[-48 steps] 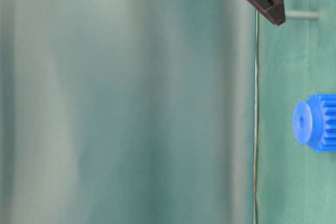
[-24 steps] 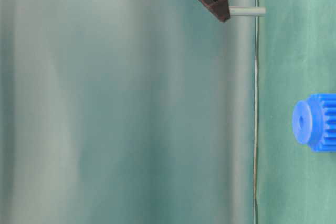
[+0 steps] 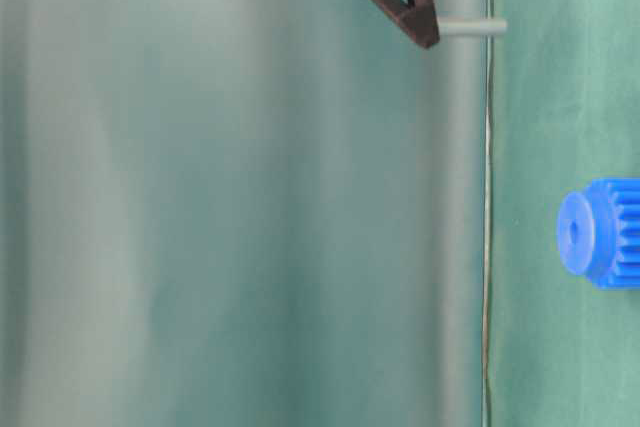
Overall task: Insert the shaft placed at a random location into the center hole of the small gear at another random location.
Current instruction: 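Grasp the grey shaft with the right gripper and lift it, then carry the shaft over the blue gear and align it with the center hole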
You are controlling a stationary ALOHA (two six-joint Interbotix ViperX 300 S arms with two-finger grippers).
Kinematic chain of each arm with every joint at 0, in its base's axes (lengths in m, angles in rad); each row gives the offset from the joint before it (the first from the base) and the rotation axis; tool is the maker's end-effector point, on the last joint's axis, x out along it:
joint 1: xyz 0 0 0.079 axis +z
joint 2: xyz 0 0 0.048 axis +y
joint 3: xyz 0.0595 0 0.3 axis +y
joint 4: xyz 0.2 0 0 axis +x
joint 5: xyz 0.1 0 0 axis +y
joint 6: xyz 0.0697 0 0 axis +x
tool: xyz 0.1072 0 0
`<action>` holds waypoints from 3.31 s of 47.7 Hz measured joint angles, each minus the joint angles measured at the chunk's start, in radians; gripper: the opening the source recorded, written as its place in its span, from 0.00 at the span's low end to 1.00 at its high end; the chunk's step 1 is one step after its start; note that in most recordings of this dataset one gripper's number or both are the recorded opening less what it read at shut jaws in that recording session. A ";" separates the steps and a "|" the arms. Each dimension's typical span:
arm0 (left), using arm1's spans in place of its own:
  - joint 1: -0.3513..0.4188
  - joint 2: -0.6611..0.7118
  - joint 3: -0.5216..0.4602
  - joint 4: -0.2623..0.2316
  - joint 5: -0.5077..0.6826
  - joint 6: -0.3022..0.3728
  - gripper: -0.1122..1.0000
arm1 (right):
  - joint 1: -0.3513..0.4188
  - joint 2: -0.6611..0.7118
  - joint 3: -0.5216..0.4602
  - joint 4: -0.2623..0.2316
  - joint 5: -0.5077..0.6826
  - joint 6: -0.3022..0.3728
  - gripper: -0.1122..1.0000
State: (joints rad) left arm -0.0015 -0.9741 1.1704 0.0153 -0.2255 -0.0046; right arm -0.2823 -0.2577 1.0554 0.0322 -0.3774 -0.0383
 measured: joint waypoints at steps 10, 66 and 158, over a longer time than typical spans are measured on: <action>0.000 0.002 0.000 -0.002 0.000 0.000 0.10 | 0.054 0.084 -0.080 0.002 -0.011 0.000 0.20; -0.002 0.003 0.000 -0.002 0.000 0.000 0.10 | 0.153 0.342 -0.373 0.000 0.002 0.000 0.20; -0.002 0.002 0.000 -0.002 0.000 -0.002 0.10 | 0.156 0.414 -0.373 0.006 -0.061 0.006 0.20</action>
State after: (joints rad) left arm -0.0031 -0.9725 1.1704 0.0138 -0.2255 -0.0061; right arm -0.1258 0.1565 0.6826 0.0383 -0.4387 -0.0322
